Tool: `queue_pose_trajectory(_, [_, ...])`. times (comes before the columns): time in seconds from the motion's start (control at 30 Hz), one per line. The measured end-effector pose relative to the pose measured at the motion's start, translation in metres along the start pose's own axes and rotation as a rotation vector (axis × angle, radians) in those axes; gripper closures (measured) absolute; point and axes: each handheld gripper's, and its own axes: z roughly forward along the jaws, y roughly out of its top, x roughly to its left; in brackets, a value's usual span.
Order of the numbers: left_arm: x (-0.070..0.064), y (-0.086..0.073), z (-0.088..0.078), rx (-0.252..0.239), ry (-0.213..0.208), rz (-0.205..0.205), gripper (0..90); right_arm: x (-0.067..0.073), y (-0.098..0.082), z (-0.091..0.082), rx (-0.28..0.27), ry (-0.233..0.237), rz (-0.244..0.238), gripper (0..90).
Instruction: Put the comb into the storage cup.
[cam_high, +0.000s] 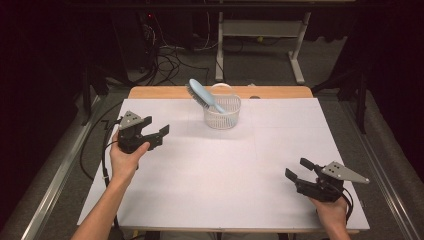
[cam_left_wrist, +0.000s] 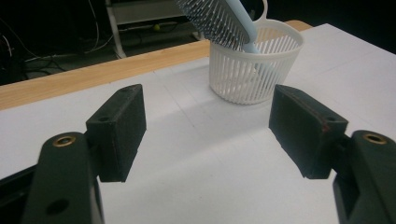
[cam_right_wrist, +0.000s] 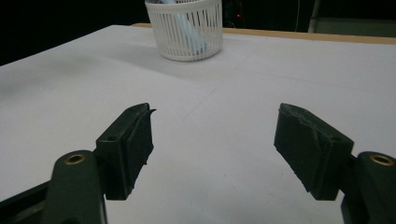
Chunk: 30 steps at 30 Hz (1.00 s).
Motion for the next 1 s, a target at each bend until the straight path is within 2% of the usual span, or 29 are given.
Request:
queue_pose_trajectory(0.37, [0.000,-0.010,-0.005,-0.001,0.003,0.001,28.2,0.000,0.000,0.000,0.001,-0.001,0.000,28.5])
queue_pose_trajectory(1.0, [0.005,-0.024,-0.018,-0.012,0.013,-0.021,28.1,-0.001,0.000,0.000,0.000,-0.003,0.001,28.4])
